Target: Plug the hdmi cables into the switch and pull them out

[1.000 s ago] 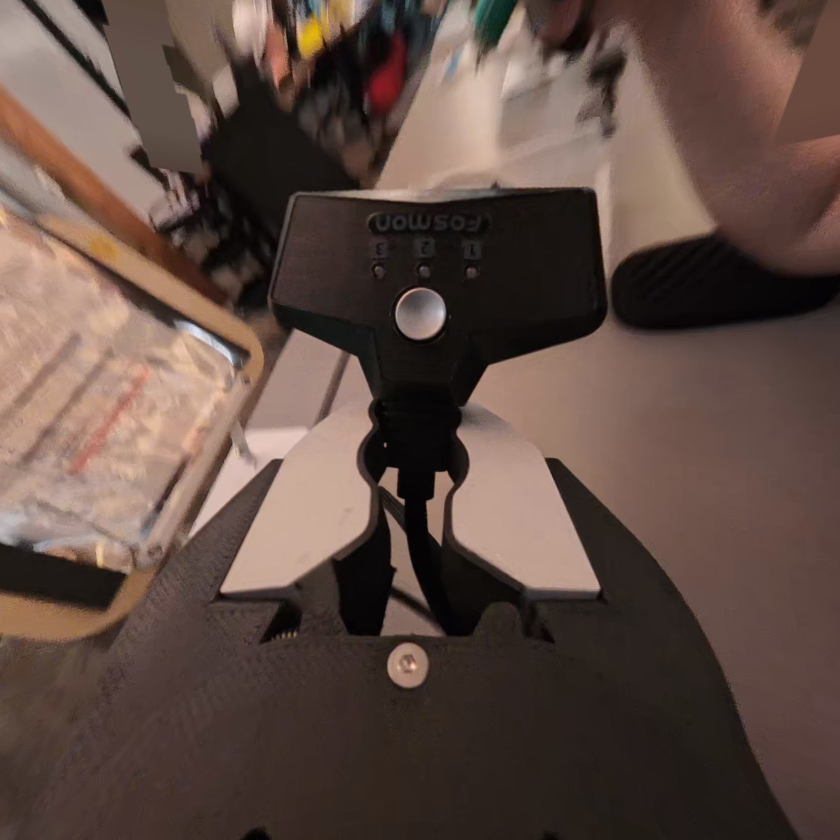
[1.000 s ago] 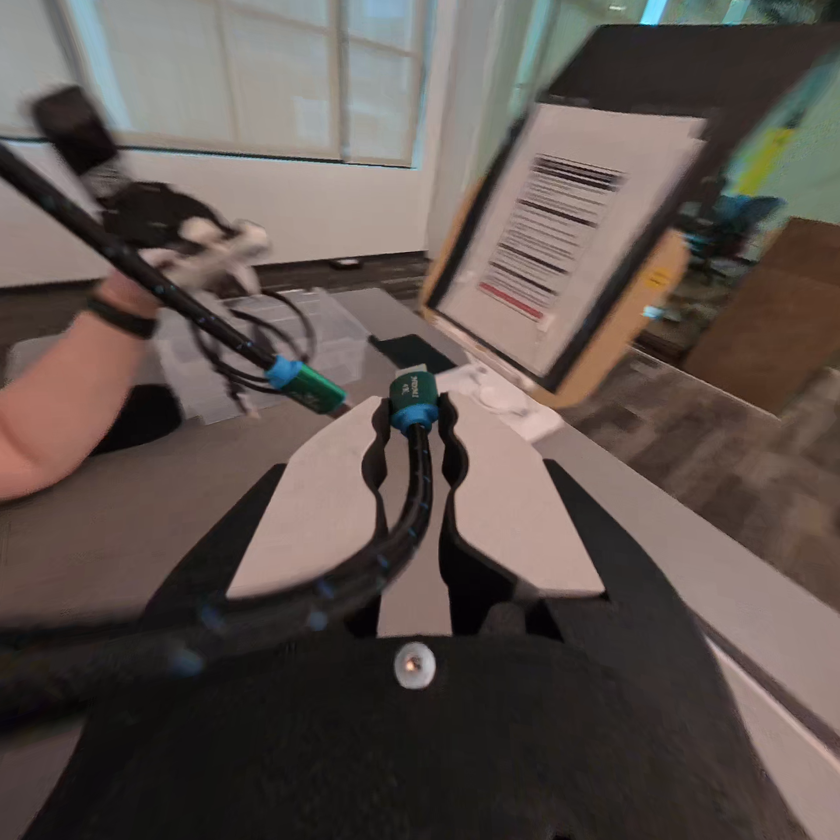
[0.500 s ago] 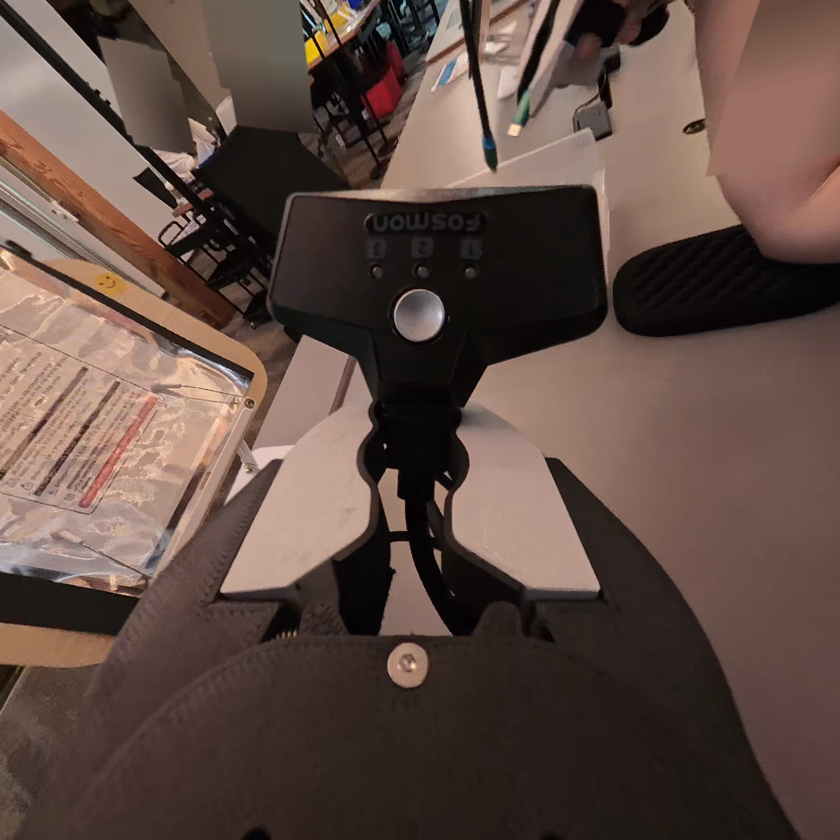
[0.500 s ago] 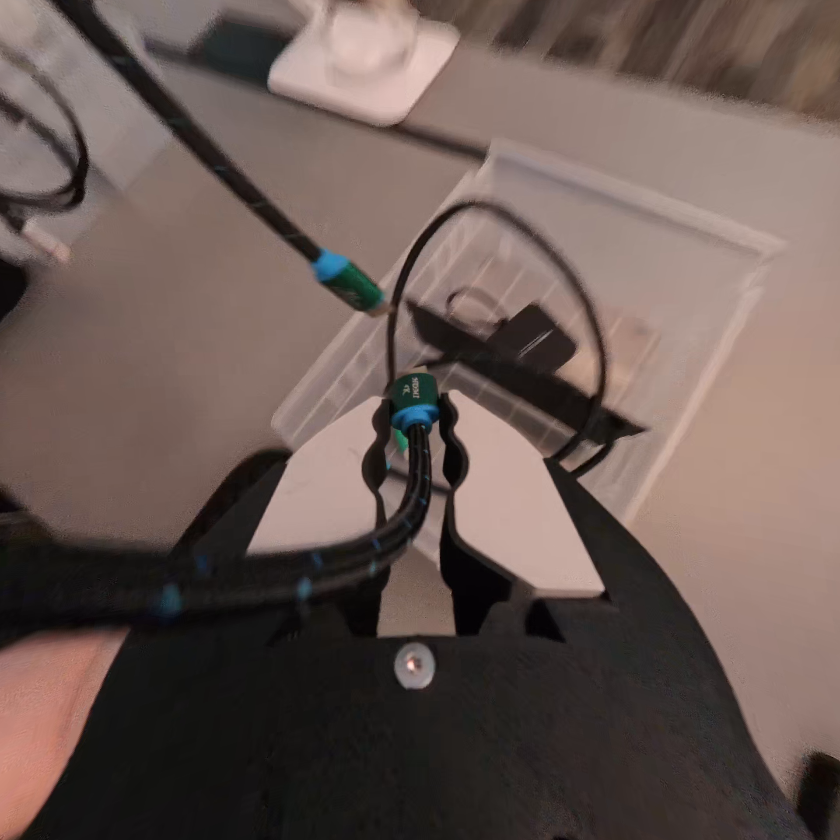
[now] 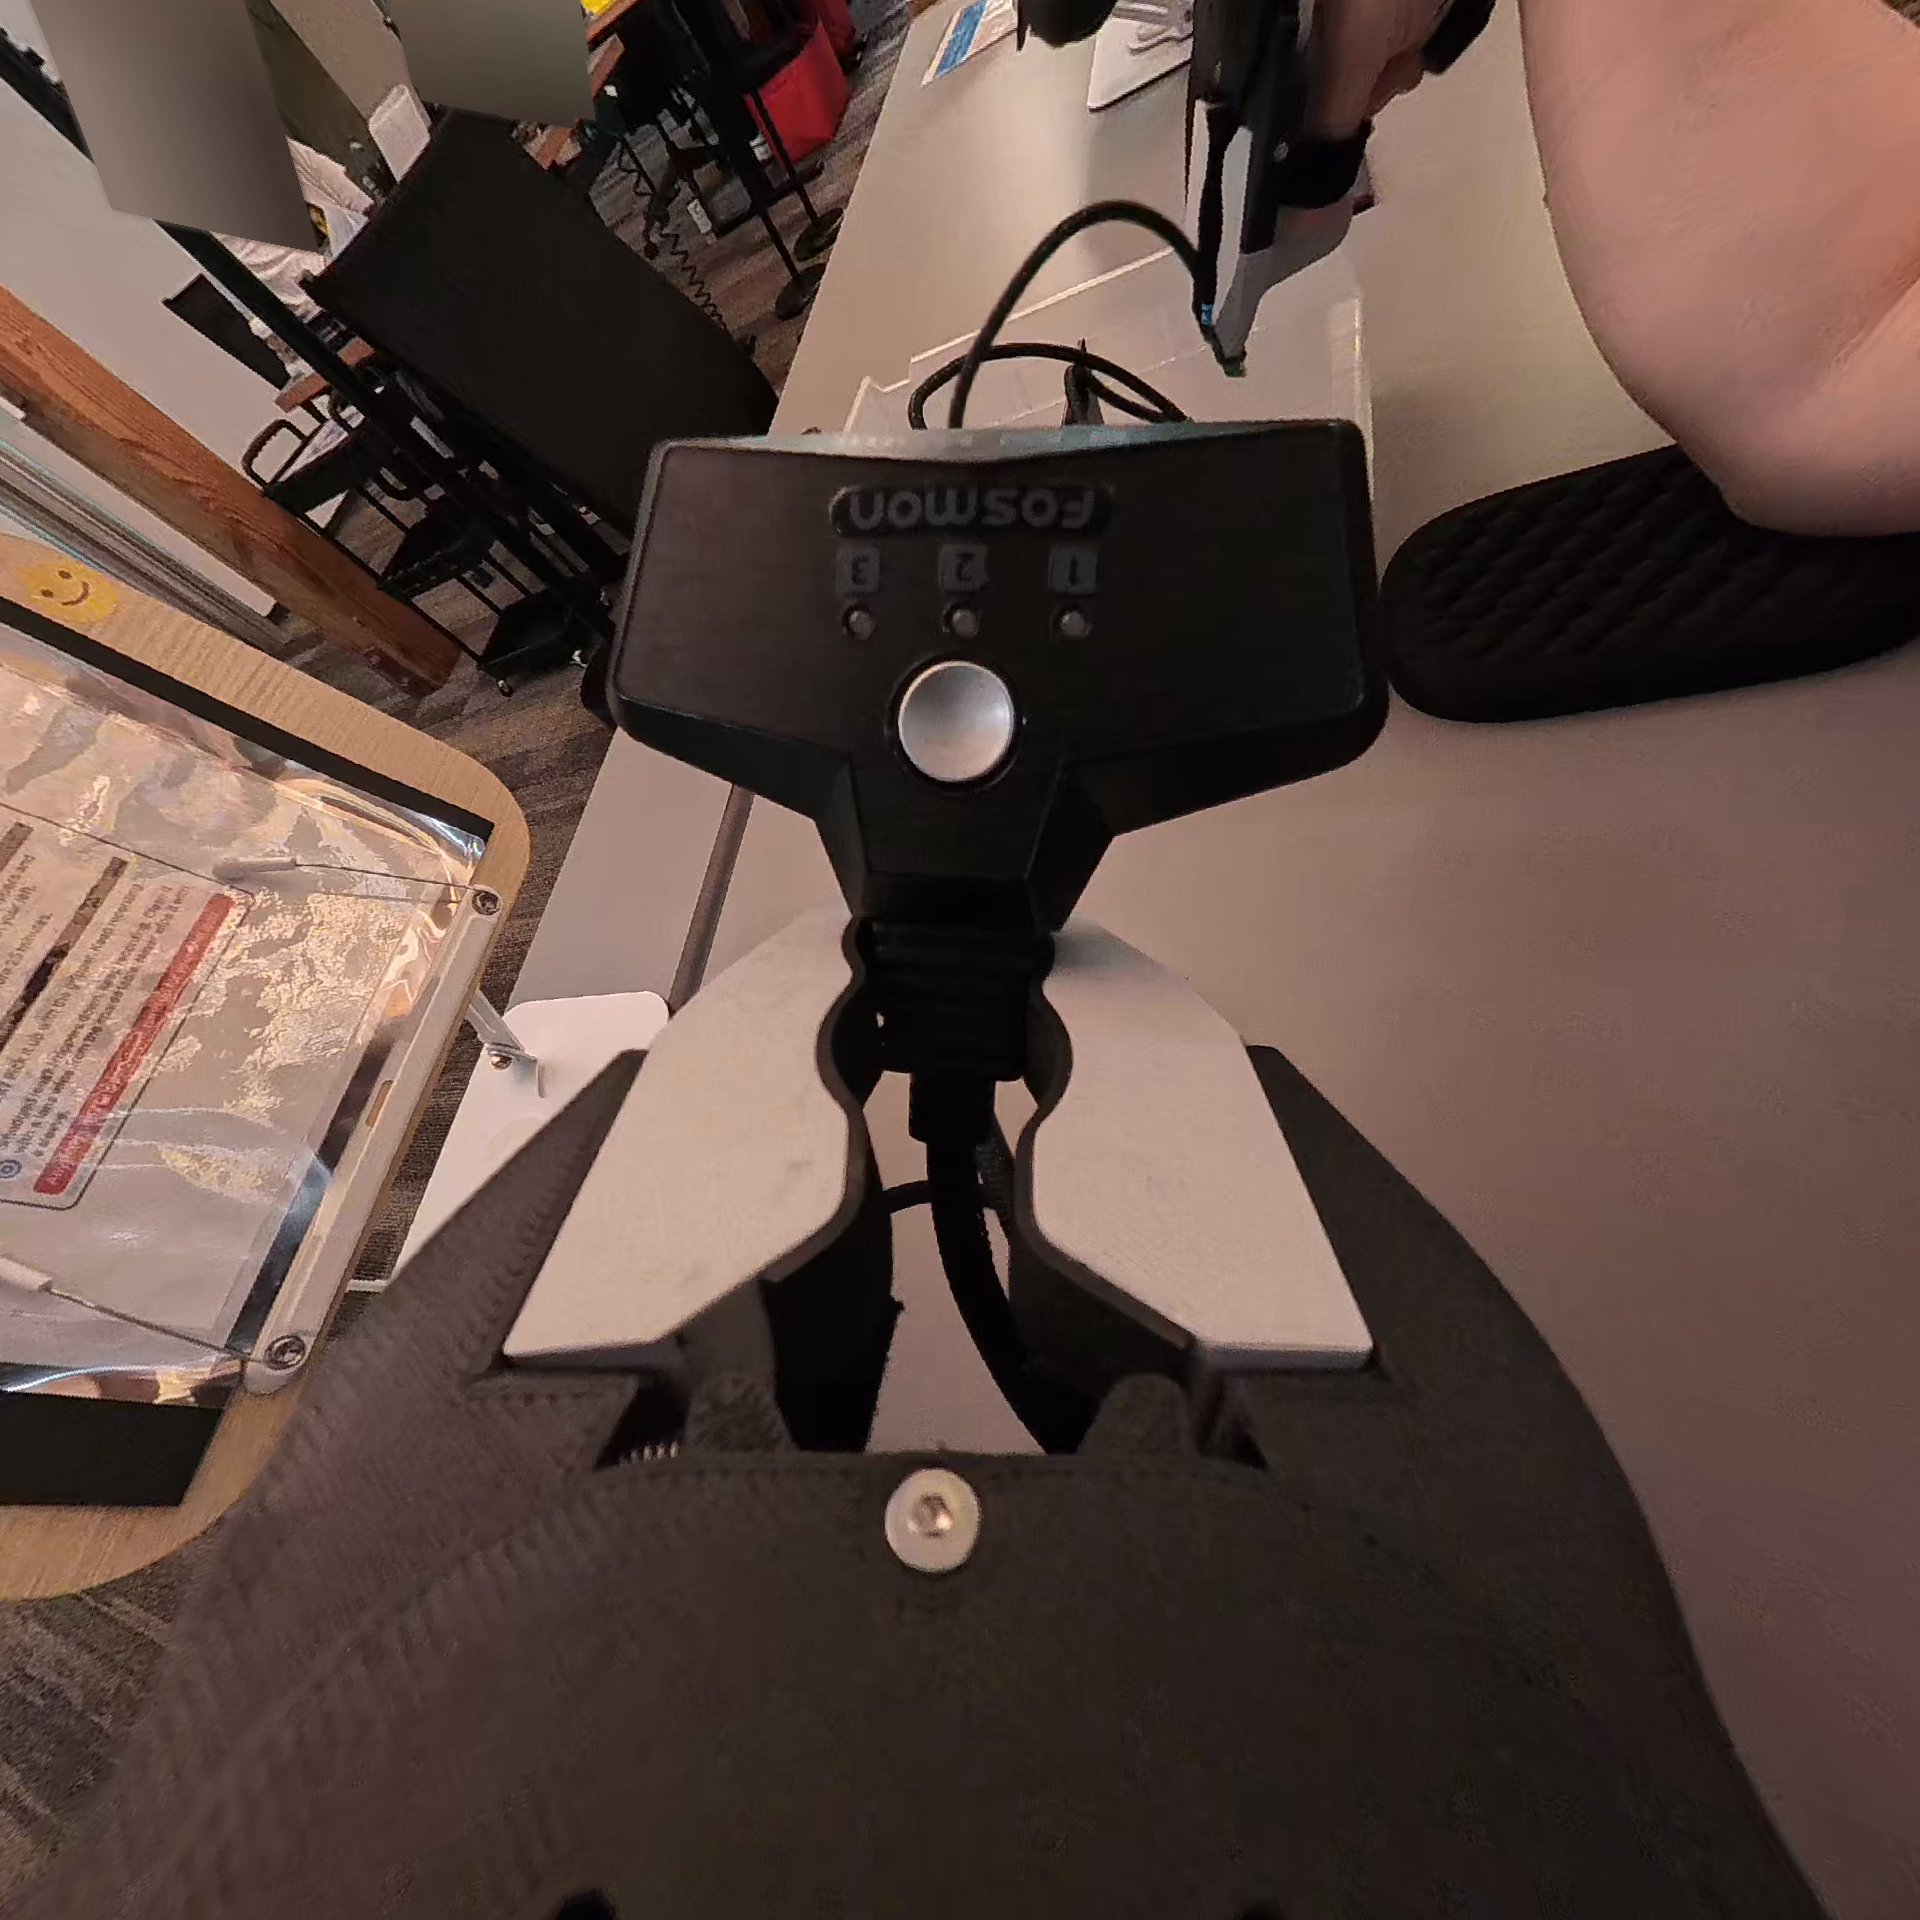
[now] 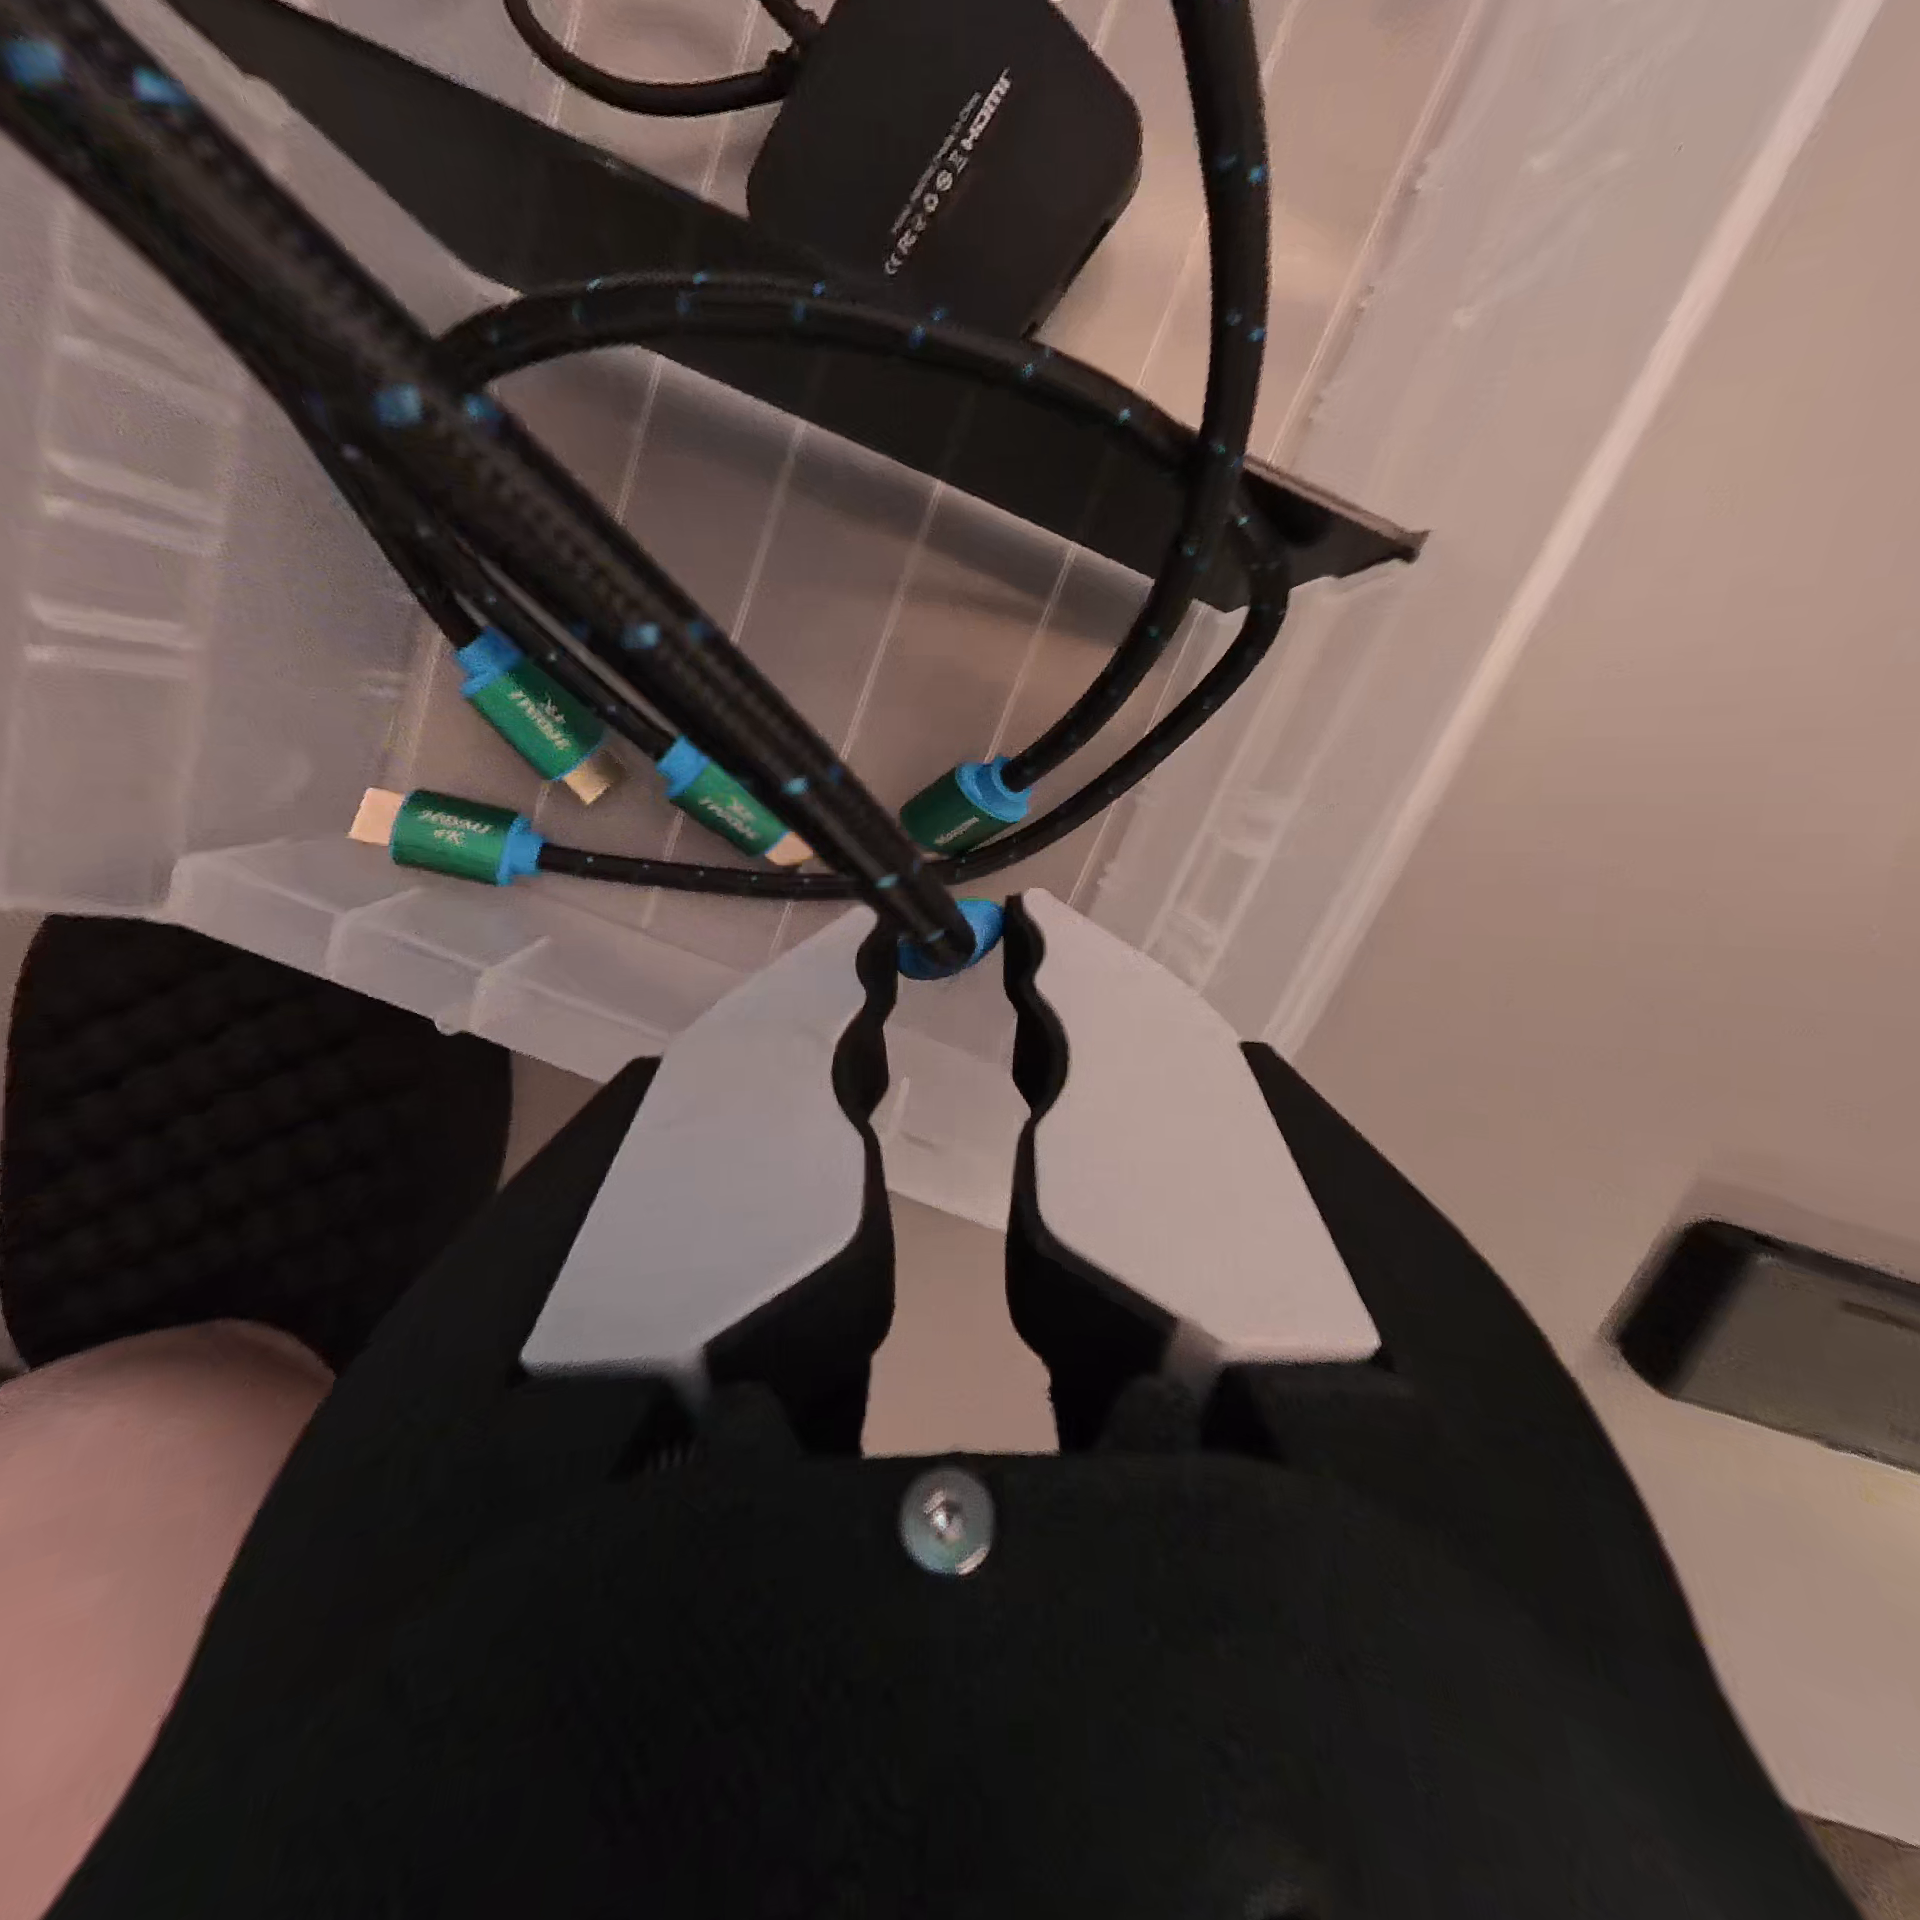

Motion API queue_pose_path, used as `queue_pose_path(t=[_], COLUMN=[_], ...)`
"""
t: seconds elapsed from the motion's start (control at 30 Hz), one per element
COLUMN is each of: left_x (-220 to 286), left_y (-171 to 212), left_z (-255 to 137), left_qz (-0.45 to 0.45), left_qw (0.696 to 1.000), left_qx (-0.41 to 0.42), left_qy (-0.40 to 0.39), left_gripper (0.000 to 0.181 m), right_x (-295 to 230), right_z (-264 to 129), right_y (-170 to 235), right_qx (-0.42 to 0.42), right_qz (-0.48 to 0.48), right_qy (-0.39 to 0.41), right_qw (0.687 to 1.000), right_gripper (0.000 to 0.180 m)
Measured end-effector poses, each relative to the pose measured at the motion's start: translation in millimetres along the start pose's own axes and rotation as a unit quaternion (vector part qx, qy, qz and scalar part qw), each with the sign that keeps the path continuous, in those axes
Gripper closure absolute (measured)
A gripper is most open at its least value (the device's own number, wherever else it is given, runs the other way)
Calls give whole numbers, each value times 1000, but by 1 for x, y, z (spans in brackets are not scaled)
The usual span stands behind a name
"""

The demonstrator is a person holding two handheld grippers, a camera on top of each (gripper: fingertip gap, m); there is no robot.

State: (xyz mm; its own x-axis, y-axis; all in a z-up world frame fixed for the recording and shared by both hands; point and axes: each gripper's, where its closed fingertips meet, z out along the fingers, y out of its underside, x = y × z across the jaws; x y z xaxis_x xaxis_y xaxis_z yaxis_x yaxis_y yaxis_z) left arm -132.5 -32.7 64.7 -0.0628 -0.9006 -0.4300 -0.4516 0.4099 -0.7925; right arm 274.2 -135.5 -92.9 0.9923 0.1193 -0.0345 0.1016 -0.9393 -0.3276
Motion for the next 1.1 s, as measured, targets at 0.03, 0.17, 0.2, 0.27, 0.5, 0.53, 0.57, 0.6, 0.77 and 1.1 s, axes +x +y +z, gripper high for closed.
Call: queue_pose_path(t=[0.03,0.17,0.2,0.27,0.5,0.53,0.57,0.6,0.77,1.1], left_x=[0,0,0,0,12,15,19,23,33,40], left_y=[1,2,2,2,1,1,2,2,14,23], left_z=[0,1,1,1,7,8,10,12,26,33], left_qz=[-1,-1,0,1,2,-3,-7,-12,-43,-77], left_qw=[1000,1000,1000,1000,999,999,998,997,990,981], left_qx=[-1,-4,-3,-3,-2,-4,-6,-9,-49,-60], left_qy=[0,0,0,1,40,51,67,81,122,165], left_gripper=[158,158,158,159,159,159,159,158,158,159], right_x=[-1,-15,-13,-12,-49,-75,-111,-153,-322,-385], right_z=[2,2,0,-9,-109,-127,-142,-153,-141,-90], right_y=[-1,-6,-7,-7,-91,-115,-134,-148,-161,-176], right_qx=[-5,2,4,9,240,302,357,408,474,454], right_qz=[7,2,4,10,-144,-213,-284,-354,-591,-690], right_qy=[-4,-35,-25,-10,139,151,144,117,33,119], right_qw=[1000,999,1000,1000,950,917,878,834,652,551], right_gripper=[159,144,144,142,131,123,116,109,108,147])
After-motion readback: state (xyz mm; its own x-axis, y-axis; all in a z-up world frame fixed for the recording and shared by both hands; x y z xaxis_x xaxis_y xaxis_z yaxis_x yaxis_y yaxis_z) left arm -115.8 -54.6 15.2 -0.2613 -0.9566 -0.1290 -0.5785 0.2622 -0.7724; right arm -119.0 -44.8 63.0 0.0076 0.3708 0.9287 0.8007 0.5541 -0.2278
